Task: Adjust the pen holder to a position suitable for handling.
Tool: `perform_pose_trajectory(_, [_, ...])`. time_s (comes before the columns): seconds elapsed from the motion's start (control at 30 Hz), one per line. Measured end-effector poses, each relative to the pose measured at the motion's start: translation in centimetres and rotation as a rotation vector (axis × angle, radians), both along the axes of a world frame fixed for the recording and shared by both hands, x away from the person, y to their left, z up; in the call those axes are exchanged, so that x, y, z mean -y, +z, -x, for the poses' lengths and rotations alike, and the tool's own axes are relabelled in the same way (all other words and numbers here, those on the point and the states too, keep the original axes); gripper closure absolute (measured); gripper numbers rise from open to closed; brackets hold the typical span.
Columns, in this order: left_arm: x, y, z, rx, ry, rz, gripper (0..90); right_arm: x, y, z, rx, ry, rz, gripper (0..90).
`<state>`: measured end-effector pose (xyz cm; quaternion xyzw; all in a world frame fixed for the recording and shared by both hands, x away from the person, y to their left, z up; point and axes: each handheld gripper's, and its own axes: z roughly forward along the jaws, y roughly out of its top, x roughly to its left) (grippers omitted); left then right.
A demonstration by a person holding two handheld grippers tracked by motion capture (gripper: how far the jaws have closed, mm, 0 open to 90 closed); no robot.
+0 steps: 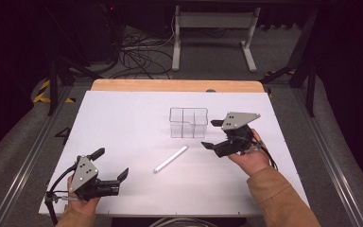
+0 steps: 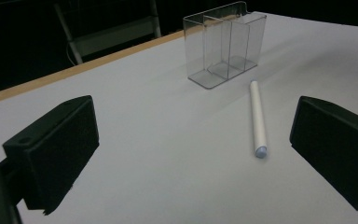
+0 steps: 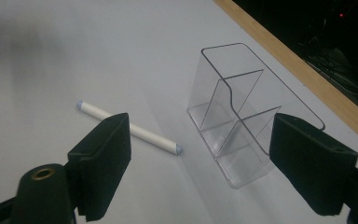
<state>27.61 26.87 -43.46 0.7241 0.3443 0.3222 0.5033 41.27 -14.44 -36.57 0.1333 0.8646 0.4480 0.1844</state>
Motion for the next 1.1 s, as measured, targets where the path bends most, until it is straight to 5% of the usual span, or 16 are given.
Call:
perform_pose_trajectory(0.1, [0.0, 0.0, 0.0, -0.002, 0.002, -0.002, 2.0, -0.7, 0.0, -1.0, -0.004, 0.007, 0.037, 23.4])
perform_pose_trajectory(1.0, [-0.1, -0.1, 0.0, -0.004, -0.001, 0.004, 2.0, -3.6, 0.0, -4.6, -0.017, 0.035, 0.095, 34.2])
perform_pose_trajectory(1.1, [-0.1, -0.1, 0.0, -0.004, -0.003, 0.001, 2.0, -4.2, -0.3, -5.4, -0.020, 0.044, 0.133, 37.6])
